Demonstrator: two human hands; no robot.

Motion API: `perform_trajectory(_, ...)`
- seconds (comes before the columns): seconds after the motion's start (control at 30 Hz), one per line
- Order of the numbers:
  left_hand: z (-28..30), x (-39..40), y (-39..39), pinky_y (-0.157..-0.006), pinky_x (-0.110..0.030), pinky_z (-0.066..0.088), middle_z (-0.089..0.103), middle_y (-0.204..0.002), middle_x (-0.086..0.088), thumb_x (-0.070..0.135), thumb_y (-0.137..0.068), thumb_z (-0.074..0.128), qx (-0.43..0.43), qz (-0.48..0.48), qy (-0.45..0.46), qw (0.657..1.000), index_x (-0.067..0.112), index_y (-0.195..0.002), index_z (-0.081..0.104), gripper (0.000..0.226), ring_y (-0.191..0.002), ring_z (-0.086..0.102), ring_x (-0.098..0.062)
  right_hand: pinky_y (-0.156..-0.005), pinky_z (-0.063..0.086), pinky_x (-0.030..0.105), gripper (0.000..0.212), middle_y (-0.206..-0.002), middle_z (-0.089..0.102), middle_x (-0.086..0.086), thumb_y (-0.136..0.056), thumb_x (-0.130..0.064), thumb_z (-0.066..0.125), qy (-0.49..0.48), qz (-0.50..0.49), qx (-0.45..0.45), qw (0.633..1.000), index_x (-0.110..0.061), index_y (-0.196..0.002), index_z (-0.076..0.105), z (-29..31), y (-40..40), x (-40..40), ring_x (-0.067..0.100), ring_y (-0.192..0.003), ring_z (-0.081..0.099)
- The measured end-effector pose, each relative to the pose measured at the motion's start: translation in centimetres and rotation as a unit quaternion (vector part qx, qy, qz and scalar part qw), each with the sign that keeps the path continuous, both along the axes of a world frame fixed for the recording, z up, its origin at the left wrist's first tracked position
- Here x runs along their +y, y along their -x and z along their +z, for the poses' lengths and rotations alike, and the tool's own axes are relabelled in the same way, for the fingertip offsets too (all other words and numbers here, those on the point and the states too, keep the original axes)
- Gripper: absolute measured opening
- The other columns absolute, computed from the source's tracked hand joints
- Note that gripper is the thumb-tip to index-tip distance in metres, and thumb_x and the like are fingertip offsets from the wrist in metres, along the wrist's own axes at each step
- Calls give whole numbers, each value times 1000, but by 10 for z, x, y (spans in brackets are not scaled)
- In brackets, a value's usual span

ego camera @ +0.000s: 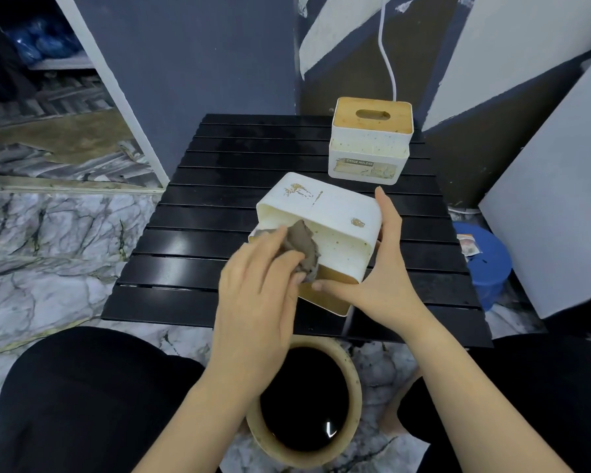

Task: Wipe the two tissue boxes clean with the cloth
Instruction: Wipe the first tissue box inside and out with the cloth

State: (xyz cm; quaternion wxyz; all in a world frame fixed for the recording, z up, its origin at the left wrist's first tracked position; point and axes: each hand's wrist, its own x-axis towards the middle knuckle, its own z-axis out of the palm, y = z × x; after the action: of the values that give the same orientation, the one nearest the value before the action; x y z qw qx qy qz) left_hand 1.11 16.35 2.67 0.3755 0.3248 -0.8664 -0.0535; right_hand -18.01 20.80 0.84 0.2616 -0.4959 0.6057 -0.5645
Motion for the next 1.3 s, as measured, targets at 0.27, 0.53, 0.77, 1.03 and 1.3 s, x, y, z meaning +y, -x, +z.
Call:
perform_trajectory(0.27,7,26,37,-114,-50,39,61,-138,-21,27,-107,44,-94,17,59,994,-2,-131,63,43,-127,59,-36,-102,44,14,106,-146,39,-18,-72,-31,81,19,-42,-36,998,-22,-154,14,-3,-7,0,-8,-132,47)
perform_trajectory(0.53,17,28,62,-102,-46,38,55,-138,-18,32,-100,47,-138,122,19,983,6,-136,59,46,-119,53,-38,-99,45,11,92,-147,40,-17,-84,-20,79,21,-57,-32,998,-26,-153,17,-4,-6,-1,-7,-131,48)
perform_trajectory(0.77,-5,25,50,-109,-46,42,68,-127,-17,35,-103,56,-78,116,105,985,1,-130,66,45,-121,63,-35,-103,48,21,101,-147,42,-20,-74,-21,81,14,-40,-36,998,-30,-152,18,-8,-2,0,-2,-134,48)
perform_trajectory(1.03,13,17,80,-121,-53,24,68,-117,-21,69,-97,38,-178,84,48,979,-3,-120,65,80,-121,59,-38,-75,46,1,30,-90,62,-45,-105,-6,52,35,-86,-71,993,-35,-109,47,3,-11,-4,-21,-87,60)
perform_trajectory(1.3,3,9,89,-122,-56,17,61,-129,-1,55,-98,49,-50,44,-46,997,14,-124,62,51,-130,52,-24,-96,47,17,71,-130,50,-20,-91,-12,76,29,-77,26,996,-42,-133,29,-4,-3,-6,4,-118,56)
